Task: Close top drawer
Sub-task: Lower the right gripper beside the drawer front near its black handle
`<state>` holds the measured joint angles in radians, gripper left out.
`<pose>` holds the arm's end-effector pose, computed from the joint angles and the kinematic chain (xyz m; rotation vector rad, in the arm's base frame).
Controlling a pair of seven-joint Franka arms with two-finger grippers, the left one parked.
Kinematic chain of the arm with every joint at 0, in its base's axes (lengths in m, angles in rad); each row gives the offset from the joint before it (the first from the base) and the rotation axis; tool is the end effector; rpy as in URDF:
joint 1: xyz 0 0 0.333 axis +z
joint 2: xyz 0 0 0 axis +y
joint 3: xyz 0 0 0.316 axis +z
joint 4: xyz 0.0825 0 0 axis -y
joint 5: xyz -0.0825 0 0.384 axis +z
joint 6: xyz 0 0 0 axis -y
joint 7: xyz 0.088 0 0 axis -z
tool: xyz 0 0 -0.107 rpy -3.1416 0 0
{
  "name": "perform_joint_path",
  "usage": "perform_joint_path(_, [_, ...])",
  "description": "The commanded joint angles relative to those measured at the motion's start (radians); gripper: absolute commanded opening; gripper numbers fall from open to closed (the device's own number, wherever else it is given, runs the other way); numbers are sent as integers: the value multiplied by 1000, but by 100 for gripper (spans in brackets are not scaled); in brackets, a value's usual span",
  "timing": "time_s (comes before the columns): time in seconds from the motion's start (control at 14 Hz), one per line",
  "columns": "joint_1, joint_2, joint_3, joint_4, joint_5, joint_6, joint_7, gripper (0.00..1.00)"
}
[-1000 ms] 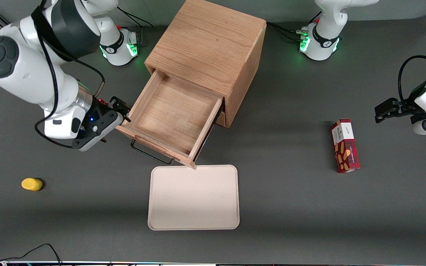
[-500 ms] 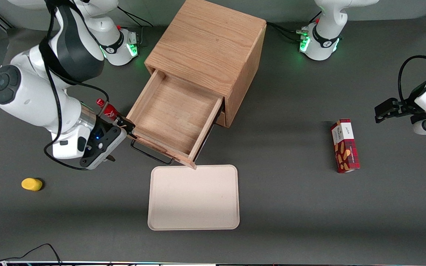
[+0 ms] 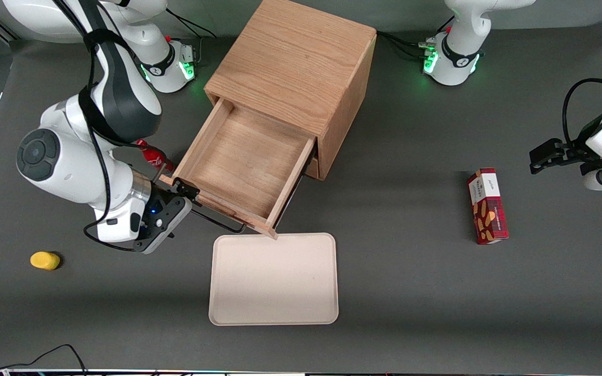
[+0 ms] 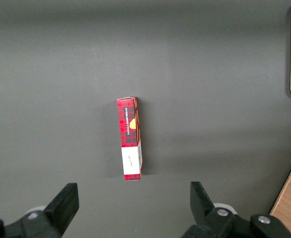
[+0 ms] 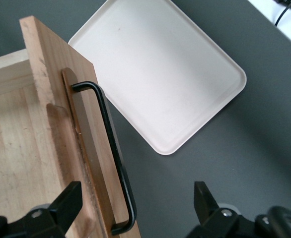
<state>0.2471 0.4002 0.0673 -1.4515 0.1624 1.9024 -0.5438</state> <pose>0.6494 0.2161 0.4640 -2.7299 -1.1593 -0.1065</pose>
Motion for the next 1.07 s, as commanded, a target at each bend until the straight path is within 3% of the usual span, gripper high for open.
perform_joint_path(0.0, [-2, 37, -4, 26, 26, -2, -30, 100])
perform_joint_path(1.0, [0, 97, 6, 30, 32, 12, -59, 100])
